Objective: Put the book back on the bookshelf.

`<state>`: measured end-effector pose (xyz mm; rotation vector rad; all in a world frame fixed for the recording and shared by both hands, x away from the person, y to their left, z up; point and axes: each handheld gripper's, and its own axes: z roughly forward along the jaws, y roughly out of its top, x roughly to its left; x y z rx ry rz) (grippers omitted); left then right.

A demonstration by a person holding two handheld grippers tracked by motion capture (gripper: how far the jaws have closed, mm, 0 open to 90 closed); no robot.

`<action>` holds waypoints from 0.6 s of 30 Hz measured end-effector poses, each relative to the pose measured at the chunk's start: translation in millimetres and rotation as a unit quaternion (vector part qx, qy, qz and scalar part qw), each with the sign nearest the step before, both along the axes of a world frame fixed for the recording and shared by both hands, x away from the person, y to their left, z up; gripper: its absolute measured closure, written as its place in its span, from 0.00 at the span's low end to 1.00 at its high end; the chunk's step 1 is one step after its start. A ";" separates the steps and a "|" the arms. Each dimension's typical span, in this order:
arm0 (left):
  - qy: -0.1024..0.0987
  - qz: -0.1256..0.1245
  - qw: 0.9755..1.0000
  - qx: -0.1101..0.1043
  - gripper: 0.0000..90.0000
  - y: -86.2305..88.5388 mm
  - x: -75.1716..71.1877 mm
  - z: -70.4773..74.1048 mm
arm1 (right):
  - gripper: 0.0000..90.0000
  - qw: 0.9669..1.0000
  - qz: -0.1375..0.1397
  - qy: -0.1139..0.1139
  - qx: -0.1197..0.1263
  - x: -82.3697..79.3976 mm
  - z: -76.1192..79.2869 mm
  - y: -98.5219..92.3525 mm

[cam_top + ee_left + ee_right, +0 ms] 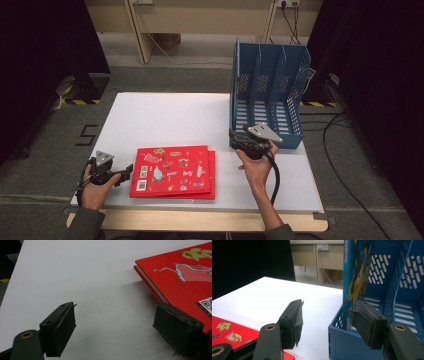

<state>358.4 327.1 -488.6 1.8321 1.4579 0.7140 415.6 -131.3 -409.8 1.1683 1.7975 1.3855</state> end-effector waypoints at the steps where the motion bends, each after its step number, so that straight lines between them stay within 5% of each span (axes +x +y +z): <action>1: -0.001 0.000 1.000 -0.001 0.19 0.3 -0.1 0.1 | 0.46 1.000 0.003 0.004 -0.001 -1.2 -0.1 1.0; 8: -0.004 -0.005 1.000 -0.005 0.19 -0.3 -0.5 0.7 | 0.45 1.000 0.027 0.012 -0.010 -14.9 -7.1 6.0; 18: -0.008 -0.016 1.000 -0.007 0.19 -2.1 -0.6 1.1 | 0.43 0.997 0.054 0.053 -0.021 -27.5 -30.4 10.1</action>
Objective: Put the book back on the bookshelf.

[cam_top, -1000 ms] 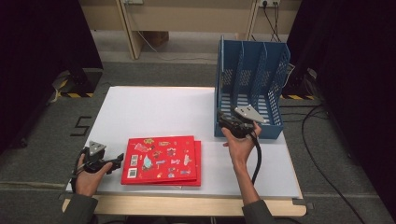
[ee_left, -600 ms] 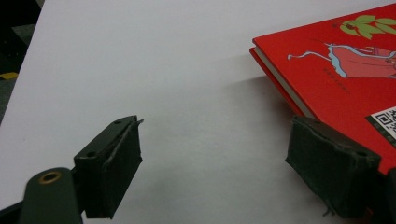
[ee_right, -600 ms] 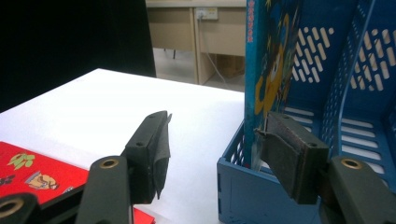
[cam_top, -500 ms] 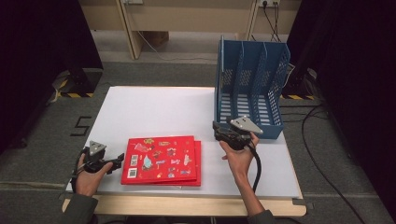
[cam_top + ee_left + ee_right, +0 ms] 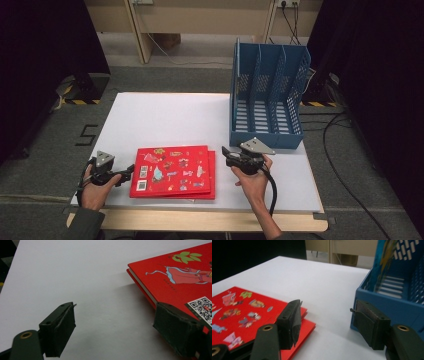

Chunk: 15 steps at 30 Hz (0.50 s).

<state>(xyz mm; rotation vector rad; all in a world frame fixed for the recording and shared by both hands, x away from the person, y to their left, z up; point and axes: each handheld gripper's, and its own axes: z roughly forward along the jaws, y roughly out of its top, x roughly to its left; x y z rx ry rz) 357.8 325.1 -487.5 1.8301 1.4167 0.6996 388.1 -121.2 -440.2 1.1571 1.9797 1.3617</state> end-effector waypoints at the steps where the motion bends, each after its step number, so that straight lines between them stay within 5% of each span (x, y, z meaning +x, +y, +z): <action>1: -0.001 -0.001 1.000 -0.002 0.19 0.1 0.0 -0.1 | 0.43 1.000 0.003 0.003 -0.003 -1.8 -1.0 1.0; 15: -0.005 -0.012 1.000 0.002 0.26 -2.0 -2.0 1.0 | 0.41 0.998 0.048 0.050 0.003 -24.3 -20.2 13.0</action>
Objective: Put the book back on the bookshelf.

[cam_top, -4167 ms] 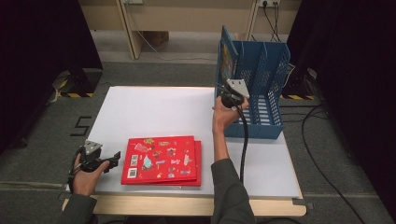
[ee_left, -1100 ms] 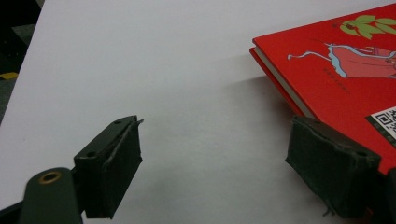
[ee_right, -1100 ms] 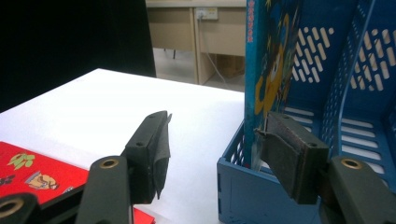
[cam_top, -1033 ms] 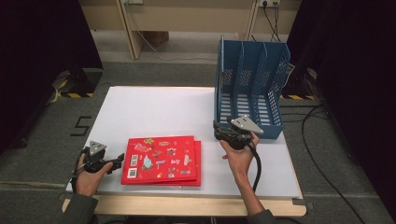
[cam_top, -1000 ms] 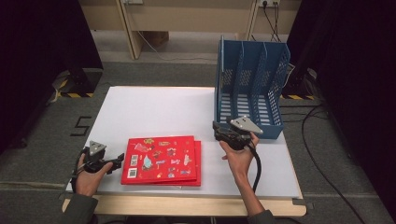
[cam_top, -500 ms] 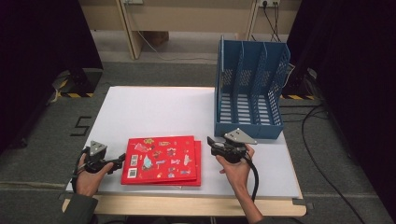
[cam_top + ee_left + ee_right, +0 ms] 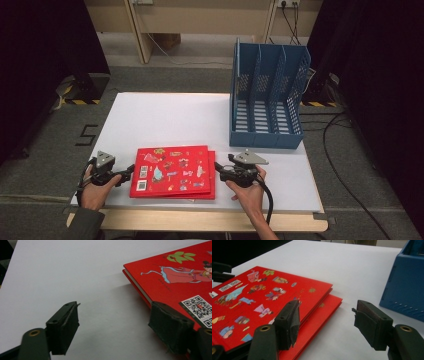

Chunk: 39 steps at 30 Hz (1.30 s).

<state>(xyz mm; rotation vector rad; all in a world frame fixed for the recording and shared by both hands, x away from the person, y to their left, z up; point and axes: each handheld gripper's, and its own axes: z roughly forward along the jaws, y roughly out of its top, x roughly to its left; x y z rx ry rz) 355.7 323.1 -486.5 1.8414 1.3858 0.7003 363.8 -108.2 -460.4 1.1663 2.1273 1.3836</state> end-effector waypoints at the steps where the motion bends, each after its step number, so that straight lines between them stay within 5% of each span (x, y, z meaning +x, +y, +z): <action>1: -0.002 -0.002 1.000 -0.001 0.28 -0.7 -0.7 0.2 | 0.41 1.000 0.003 0.000 -0.001 -0.9 -0.4 0.4; 11: -0.019 -0.013 1.000 0.010 0.39 -5.5 -4.9 4.2 | 0.41 1.000 0.012 0.010 -0.012 -2.5 -8.7 4.4; 27: -0.019 -0.078 0.996 0.022 0.30 -37.6 -13.1 6.3 | 0.40 0.999 0.017 0.029 -0.011 -3.2 -13.8 5.6; 39: -0.014 -0.076 0.997 0.014 0.27 -36.5 -13.2 5.1 | 0.39 0.999 0.019 0.046 -0.014 -8.6 -18.6 4.2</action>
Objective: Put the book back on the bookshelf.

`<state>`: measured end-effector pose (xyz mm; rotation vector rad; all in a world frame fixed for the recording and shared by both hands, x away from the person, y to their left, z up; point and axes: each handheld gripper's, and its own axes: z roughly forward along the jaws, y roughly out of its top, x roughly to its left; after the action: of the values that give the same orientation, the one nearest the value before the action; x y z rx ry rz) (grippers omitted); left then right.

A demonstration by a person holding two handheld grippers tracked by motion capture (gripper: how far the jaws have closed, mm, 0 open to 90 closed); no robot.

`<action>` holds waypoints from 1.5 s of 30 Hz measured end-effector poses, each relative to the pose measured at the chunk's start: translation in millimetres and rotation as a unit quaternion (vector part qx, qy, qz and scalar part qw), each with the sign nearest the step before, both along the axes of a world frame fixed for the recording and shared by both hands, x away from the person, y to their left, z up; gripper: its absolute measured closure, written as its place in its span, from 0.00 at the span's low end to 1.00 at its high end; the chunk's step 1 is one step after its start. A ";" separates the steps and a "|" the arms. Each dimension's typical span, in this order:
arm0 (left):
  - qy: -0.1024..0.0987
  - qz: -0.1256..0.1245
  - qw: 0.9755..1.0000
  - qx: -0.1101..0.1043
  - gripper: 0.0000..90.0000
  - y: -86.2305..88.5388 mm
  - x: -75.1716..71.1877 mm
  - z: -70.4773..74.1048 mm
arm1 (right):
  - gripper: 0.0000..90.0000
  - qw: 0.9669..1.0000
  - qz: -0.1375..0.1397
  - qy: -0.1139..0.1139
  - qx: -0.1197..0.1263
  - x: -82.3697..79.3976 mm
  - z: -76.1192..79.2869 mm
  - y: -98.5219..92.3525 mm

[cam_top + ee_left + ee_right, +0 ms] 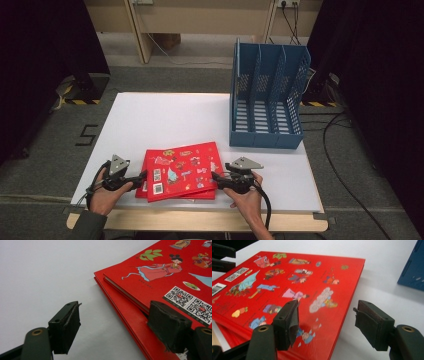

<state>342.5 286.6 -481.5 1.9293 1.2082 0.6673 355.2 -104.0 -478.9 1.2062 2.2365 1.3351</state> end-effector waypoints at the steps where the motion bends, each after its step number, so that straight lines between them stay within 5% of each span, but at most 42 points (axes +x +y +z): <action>1: 0.002 -0.001 1.000 0.002 0.27 0.2 -0.1 0.4 | 0.39 1.000 0.001 0.007 0.005 -1.0 -1.2 -0.3; 12: 0.005 -0.004 1.000 0.000 0.29 -1.0 -1.2 0.0 | 0.38 0.999 -0.008 0.036 0.030 -0.6 -6.0 -1.8; 17: 0.006 -0.005 1.000 0.000 0.31 -2.4 -2.2 0.5 | 0.37 0.994 -0.009 0.082 0.074 4.2 -11.4 -3.6; 26: 0.004 -0.001 1.000 -0.002 0.38 -7.4 -4.7 0.1 | 0.33 0.987 -0.008 0.119 0.103 12.4 -15.7 -2.1; 33: 0.000 -0.015 1.000 0.008 0.48 -16.7 -7.3 1.0 | 0.33 0.991 -0.020 0.101 0.086 11.2 -6.1 -1.7; 38: 0.002 -0.038 0.999 0.004 0.43 -26.1 -9.2 1.3 | 0.36 0.993 -0.040 0.066 0.085 11.0 8.3 -8.9; 45: 0.003 -0.042 0.999 0.005 0.36 -32.2 -8.6 1.2 | 0.50 0.989 -0.059 0.021 0.131 11.4 23.0 -17.5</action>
<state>333.9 254.3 -480.2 1.9799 1.1215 0.6246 366.6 -121.5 -456.0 1.4427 2.0261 1.6066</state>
